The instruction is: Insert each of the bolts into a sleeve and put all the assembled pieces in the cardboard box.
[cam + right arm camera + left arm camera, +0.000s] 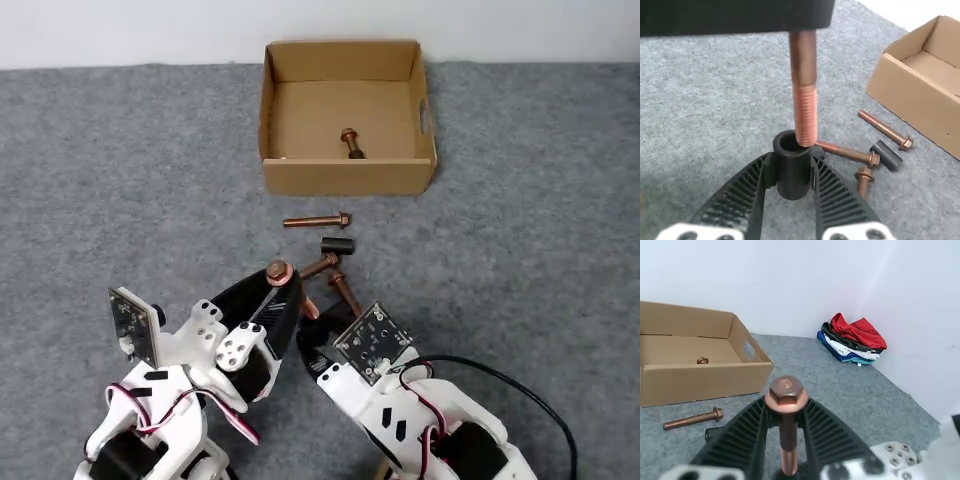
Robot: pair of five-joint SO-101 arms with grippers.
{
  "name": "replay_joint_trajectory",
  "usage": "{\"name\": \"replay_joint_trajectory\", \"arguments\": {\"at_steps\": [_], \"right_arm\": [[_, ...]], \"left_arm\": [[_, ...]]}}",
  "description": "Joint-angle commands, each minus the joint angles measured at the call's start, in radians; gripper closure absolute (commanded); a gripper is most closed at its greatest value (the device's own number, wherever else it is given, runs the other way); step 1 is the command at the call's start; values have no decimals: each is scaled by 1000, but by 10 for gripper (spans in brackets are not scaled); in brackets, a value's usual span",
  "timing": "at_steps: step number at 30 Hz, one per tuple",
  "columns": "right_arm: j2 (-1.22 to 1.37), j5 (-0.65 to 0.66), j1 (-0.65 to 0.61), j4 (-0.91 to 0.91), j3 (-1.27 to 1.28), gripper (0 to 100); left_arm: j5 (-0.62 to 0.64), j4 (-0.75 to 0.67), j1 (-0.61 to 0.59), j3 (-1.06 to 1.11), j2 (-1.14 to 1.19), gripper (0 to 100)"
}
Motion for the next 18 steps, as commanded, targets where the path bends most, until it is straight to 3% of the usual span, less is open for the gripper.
{"name": "replay_joint_trajectory", "arguments": {"at_steps": [1,18], "right_arm": [[-7,15,-4,-31,-23,991],[-7,17,50,-33,-26,991]], "left_arm": [[-2,32,5,-13,-8,996],[-77,109,9,-36,-8,996]]}}
